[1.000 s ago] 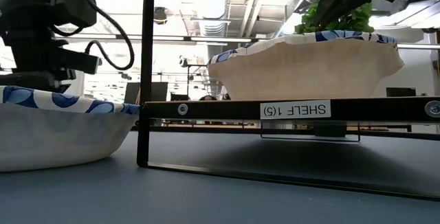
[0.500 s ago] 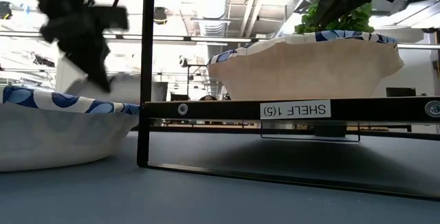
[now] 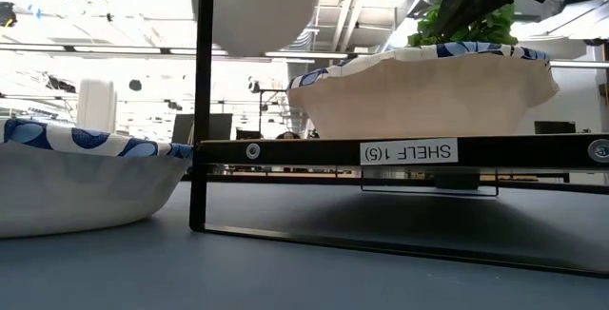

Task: Place and stack bowls onto a shelf
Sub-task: Stack the white pattern plate into the white pattern plate on the shelf

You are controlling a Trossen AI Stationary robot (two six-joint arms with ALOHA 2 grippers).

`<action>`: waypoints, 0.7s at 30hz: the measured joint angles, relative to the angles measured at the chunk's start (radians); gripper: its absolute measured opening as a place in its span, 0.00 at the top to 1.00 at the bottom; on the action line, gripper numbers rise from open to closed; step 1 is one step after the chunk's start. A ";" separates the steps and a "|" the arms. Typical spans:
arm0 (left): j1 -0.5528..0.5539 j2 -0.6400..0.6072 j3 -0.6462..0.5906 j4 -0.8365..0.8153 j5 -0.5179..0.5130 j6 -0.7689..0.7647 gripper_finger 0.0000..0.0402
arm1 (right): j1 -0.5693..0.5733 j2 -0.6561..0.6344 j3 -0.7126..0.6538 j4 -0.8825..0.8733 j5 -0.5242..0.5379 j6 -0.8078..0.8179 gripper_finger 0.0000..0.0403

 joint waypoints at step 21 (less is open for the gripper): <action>-0.053 0.494 0.437 -0.155 0.235 0.269 1.00 | -0.050 -0.031 0.001 -0.189 -0.024 0.129 0.75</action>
